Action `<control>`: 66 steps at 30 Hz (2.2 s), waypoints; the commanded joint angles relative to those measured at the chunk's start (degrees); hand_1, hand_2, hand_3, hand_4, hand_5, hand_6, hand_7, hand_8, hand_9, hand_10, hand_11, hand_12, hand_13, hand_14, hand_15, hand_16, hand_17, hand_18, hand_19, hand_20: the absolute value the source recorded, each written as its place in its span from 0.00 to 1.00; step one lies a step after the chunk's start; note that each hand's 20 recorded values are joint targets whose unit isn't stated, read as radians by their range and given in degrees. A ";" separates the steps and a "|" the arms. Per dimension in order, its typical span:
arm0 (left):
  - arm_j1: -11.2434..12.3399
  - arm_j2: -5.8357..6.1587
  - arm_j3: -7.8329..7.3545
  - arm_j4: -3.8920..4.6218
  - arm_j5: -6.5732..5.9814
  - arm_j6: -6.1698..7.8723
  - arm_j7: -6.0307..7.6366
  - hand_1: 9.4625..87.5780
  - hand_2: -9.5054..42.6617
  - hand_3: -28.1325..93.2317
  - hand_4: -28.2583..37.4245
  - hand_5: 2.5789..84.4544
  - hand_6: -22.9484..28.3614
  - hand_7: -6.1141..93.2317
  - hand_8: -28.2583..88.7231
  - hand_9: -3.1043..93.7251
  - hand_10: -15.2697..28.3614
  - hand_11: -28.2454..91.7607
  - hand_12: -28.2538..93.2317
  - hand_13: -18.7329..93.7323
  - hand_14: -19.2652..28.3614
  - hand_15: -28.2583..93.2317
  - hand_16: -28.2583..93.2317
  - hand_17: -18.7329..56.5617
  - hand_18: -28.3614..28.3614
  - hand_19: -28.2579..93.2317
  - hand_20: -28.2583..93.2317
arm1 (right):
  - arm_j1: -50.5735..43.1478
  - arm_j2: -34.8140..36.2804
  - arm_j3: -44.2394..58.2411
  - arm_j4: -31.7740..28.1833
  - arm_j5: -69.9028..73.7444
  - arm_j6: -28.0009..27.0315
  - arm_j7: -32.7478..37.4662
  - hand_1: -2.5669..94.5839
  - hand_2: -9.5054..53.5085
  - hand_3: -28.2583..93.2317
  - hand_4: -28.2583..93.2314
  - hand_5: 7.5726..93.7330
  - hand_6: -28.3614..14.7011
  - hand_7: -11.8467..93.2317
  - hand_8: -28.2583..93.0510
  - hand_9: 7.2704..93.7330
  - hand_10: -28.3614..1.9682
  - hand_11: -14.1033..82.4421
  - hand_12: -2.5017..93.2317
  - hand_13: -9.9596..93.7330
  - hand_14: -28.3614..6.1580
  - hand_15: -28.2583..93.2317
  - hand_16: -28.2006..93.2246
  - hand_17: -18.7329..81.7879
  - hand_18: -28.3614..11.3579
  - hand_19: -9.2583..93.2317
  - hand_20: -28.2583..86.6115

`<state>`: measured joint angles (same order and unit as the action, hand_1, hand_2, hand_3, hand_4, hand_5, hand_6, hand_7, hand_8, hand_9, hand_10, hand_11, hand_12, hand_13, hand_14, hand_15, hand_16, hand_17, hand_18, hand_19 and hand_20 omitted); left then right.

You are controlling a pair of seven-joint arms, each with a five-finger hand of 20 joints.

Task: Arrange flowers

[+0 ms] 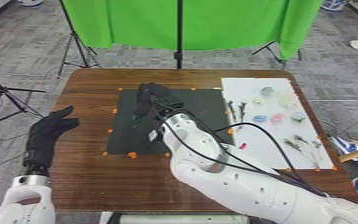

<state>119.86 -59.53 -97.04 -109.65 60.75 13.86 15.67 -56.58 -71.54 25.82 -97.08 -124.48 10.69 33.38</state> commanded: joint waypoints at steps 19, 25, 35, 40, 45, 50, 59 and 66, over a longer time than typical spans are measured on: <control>-1.60 -1.56 2.00 0.99 1.62 -2.52 -0.91 0.15 0.42 0.78 0.00 0.57 0.51 0.17 0.18 0.56 0.70 0.43 0.33 0.51 0.82 0.45 0.23 0.31 0.82 0.42 0.40 | -3.67 -3.79 -3.09 6.29 0.18 3.84 -2.44 0.53 0.00 0.73 0.19 0.88 0.64 0.46 0.42 0.94 0.52 0.61 0.35 0.97 0.78 0.82 0.57 0.77 0.19 1.00 0.73; -1.68 -1.71 2.02 1.01 2.07 -3.21 -1.36 0.15 0.39 0.78 0.00 0.57 0.51 0.17 0.19 0.56 0.70 0.42 0.33 0.51 0.82 0.45 0.23 0.31 0.82 0.41 0.40 | -3.26 -3.46 -3.77 6.82 0.72 3.71 -1.93 0.52 0.00 0.72 0.19 0.88 0.64 0.46 0.41 0.94 0.52 0.60 0.35 0.97 0.78 0.81 0.57 0.77 0.19 1.00 0.73; -1.45 -1.79 1.74 0.95 2.07 -3.53 -1.52 0.15 0.36 0.78 0.00 0.56 0.51 0.17 0.19 0.56 0.70 0.42 0.34 0.51 0.82 0.44 0.23 0.30 0.82 0.41 0.40 | -3.68 -3.44 -3.74 7.09 1.17 2.82 -2.52 0.48 0.00 0.73 0.18 0.88 0.63 0.45 0.40 0.94 0.51 0.60 0.34 0.97 0.78 0.81 0.57 0.76 0.18 1.00 0.72; -1.55 -1.87 1.75 1.04 2.23 -3.92 -1.68 0.15 0.35 0.79 0.00 0.56 0.51 0.17 0.19 0.56 0.70 0.42 0.34 0.51 0.82 0.44 0.23 0.30 0.82 0.41 0.40 | -3.75 -3.41 -3.82 7.12 1.37 2.75 -2.79 0.43 0.00 0.75 0.16 0.88 0.63 0.45 0.37 0.94 0.50 0.60 0.34 0.98 0.78 0.80 0.57 0.76 0.18 1.00 0.71; -1.55 -1.87 1.72 0.98 2.35 -3.96 -1.78 0.15 0.34 0.79 0.00 0.56 0.51 0.16 0.19 0.56 0.70 0.42 0.34 0.51 0.82 0.44 0.23 0.30 0.82 0.41 0.40 | -3.72 -3.29 -3.69 7.08 1.23 2.91 -2.84 0.40 0.00 0.77 0.14 0.88 0.63 0.46 0.31 0.94 0.50 0.59 0.34 0.98 0.78 0.80 0.57 0.76 0.18 1.00 0.71; -1.35 -1.97 1.59 0.85 2.38 -3.97 -1.80 0.15 0.34 0.79 0.00 0.56 0.51 0.17 0.19 0.56 0.70 0.42 0.34 0.51 0.82 0.44 0.23 0.30 0.82 0.41 0.40 | -3.84 -3.03 -2.47 7.21 0.57 2.98 -2.92 0.40 0.00 0.77 0.14 0.88 0.63 0.46 0.28 0.94 0.50 0.59 0.34 0.98 0.78 0.80 0.57 0.76 0.18 1.00 0.71; -0.93 -2.05 1.17 0.60 2.27 -3.78 -1.93 0.15 0.34 0.78 0.00 0.56 0.51 0.16 0.19 0.56 0.70 0.42 0.34 0.51 0.82 0.44 0.23 0.30 0.82 0.41 0.40 | -5.20 -1.29 0.07 3.92 11.63 1.83 -14.47 0.37 0.00 0.79 0.14 0.85 0.63 0.43 0.20 0.93 0.52 0.51 0.32 0.96 0.76 0.79 0.56 0.73 0.17 1.00 0.70; -0.51 -2.20 0.86 0.46 2.07 -3.61 -1.82 0.14 0.34 0.78 0.00 0.56 0.51 0.17 0.19 0.56 0.70 0.42 0.34 0.51 0.82 0.44 0.23 0.30 0.82 0.41 0.40 | -6.71 -0.56 1.86 2.75 17.18 -10.49 -24.80 0.30 0.22 0.80 0.14 0.75 0.60 0.32 0.17 0.85 0.50 0.31 0.23 0.97 0.76 0.80 0.52 0.73 0.17 1.00 0.71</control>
<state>118.34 -61.00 -95.78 -109.10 62.83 10.41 14.36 -61.63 -72.40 26.14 -93.27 -107.48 11.35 16.33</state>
